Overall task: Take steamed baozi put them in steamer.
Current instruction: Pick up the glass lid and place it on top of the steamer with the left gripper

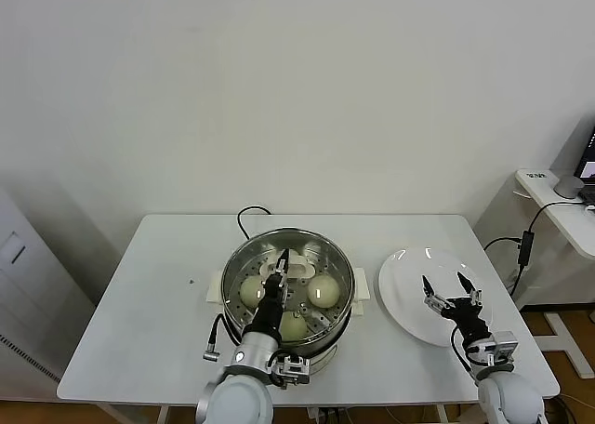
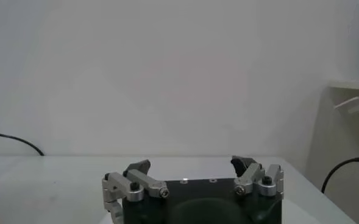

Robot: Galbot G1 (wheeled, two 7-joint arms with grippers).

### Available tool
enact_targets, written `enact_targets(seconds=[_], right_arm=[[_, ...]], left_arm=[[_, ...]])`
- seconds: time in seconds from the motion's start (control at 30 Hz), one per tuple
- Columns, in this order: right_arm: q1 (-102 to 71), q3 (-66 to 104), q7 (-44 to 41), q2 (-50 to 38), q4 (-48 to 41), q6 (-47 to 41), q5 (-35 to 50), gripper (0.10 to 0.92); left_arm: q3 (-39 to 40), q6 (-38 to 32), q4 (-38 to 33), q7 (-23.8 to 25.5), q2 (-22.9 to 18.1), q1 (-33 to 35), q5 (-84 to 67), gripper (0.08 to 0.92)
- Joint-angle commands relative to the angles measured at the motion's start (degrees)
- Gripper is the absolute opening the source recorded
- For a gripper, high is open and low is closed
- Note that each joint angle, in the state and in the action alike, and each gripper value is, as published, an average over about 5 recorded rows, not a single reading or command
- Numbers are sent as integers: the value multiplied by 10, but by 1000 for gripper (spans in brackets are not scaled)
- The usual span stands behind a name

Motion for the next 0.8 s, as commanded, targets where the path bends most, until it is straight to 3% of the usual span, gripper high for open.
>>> enact_targets(seconds=[0.03, 0.53, 0.63, 0.8], right_arm=[[-1, 4, -1, 0, 0, 1, 0, 823], [-3, 6, -2, 2, 1, 1, -1, 823], [-3, 6, -3, 2, -1, 1, -2, 823], [2, 3, -3, 1, -2, 1, -3, 823]], left_arm=[[1, -1, 3, -3, -2, 2, -4, 111], [-4, 6, -4, -30, 3, 16, -49, 113], [-11, -13, -31, -32, 14, 28, -88, 150], [-40, -70, -93, -6, 56, 58, -177, 289]])
